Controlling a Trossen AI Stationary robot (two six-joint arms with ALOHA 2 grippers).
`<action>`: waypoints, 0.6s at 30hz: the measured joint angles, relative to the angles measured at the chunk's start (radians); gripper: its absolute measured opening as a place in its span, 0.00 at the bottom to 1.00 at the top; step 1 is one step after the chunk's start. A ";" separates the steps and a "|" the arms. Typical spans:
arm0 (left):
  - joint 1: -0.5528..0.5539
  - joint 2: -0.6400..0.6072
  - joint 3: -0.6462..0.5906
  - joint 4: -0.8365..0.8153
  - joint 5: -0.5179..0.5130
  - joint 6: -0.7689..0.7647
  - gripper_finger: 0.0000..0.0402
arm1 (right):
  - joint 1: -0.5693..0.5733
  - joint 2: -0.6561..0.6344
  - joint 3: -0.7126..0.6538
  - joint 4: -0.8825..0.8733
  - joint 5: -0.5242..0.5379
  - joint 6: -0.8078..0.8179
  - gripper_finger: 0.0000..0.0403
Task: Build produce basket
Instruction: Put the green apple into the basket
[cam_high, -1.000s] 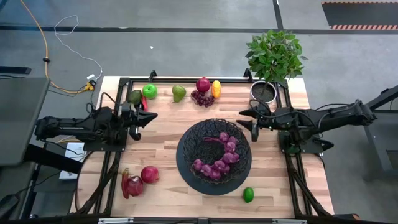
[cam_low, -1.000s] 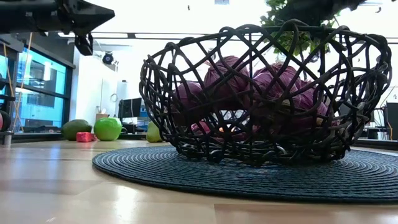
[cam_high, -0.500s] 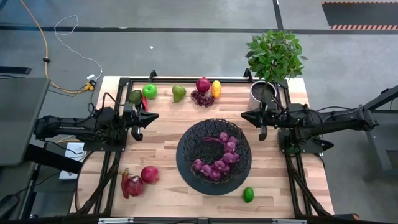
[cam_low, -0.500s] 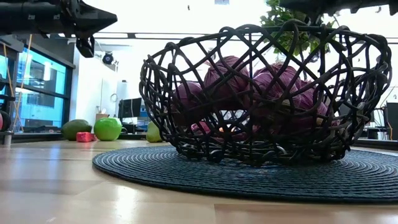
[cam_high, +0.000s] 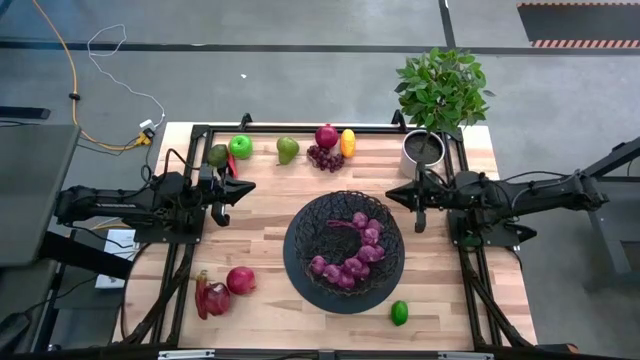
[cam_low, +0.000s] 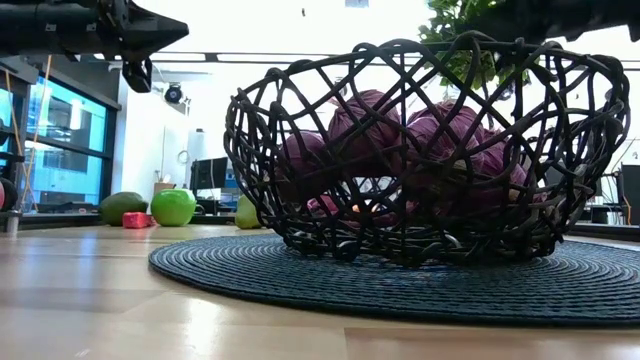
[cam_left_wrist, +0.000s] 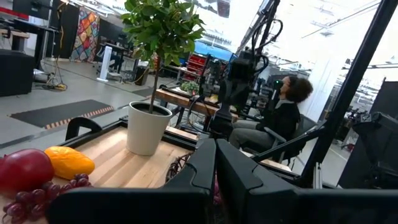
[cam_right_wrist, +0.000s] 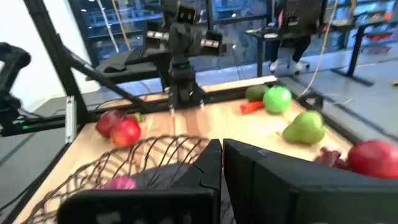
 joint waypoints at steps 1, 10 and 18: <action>0.000 0.000 0.000 0.000 0.000 0.000 0.01 | 0.000 -0.014 -0.021 0.004 -0.007 0.014 0.00; 0.000 0.000 0.000 0.001 -0.008 -0.008 0.01 | 0.000 -0.290 -0.233 0.111 -0.023 0.122 0.00; 0.000 0.000 0.000 0.000 -0.010 -0.008 0.01 | 0.000 -0.416 -0.353 0.146 -0.032 0.177 0.00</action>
